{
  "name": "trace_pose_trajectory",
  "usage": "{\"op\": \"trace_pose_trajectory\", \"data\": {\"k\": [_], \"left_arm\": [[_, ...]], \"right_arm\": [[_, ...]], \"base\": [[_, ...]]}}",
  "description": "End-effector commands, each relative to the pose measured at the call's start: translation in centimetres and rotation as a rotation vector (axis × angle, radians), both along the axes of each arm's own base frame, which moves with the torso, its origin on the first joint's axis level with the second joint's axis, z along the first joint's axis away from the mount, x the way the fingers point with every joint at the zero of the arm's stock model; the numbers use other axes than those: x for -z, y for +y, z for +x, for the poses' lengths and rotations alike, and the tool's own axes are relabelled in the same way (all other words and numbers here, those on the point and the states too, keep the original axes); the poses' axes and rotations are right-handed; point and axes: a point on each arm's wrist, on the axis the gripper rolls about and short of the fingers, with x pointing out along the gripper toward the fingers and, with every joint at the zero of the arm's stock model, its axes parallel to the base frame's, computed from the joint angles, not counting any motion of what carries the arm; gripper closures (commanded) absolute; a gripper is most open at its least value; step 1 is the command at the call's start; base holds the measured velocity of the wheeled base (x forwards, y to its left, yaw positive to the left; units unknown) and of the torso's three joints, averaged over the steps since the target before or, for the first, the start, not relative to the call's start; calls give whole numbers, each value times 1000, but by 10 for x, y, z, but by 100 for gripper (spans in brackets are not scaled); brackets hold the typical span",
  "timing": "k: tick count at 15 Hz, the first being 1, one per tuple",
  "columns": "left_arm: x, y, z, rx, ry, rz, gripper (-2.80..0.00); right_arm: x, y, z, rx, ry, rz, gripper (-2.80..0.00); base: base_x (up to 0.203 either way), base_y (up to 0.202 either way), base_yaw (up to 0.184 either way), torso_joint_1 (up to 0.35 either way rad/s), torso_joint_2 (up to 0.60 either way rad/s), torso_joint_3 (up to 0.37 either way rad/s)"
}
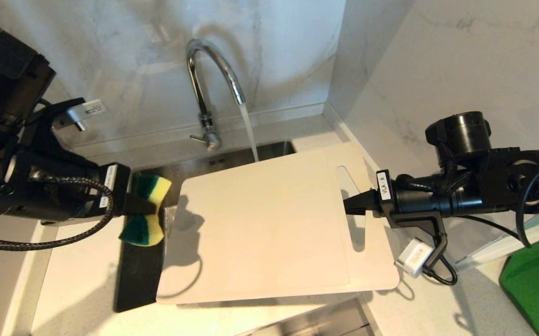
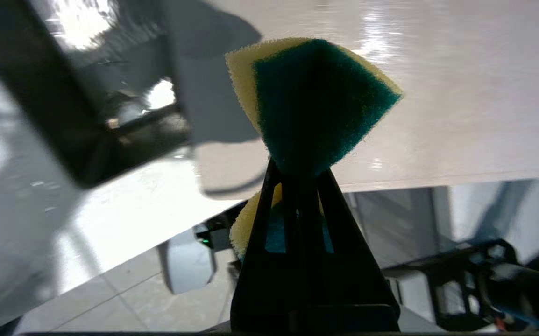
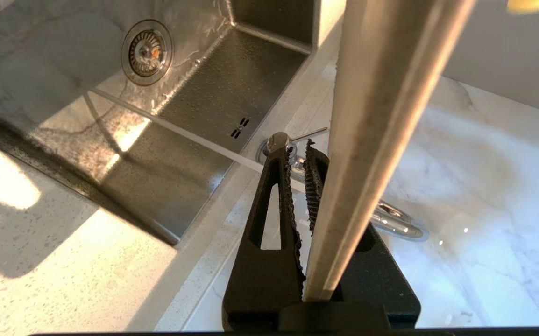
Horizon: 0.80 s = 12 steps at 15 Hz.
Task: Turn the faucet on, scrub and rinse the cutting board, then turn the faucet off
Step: Put down the cutting board
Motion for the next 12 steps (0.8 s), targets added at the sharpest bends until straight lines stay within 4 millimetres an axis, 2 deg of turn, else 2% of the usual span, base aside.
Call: {"op": "trace_pose_trajectory", "data": {"k": [1, 7, 12], "left_arm": [[6, 27, -10, -71, -13, 53, 0], [29, 85, -42, -159, -57, 261, 0], [59, 111, -41, -262, -99, 326, 0]], "right_arm": [[-3, 0, -2, -11, -20, 0, 0], [-10, 1, -10, -16, -39, 5, 0], [-12, 1, -10, -12, -27, 16, 0]], "base": [[0, 0, 0, 0, 0, 0], [0, 0, 0, 0, 0, 0], [0, 0, 0, 0, 0, 0]]}}
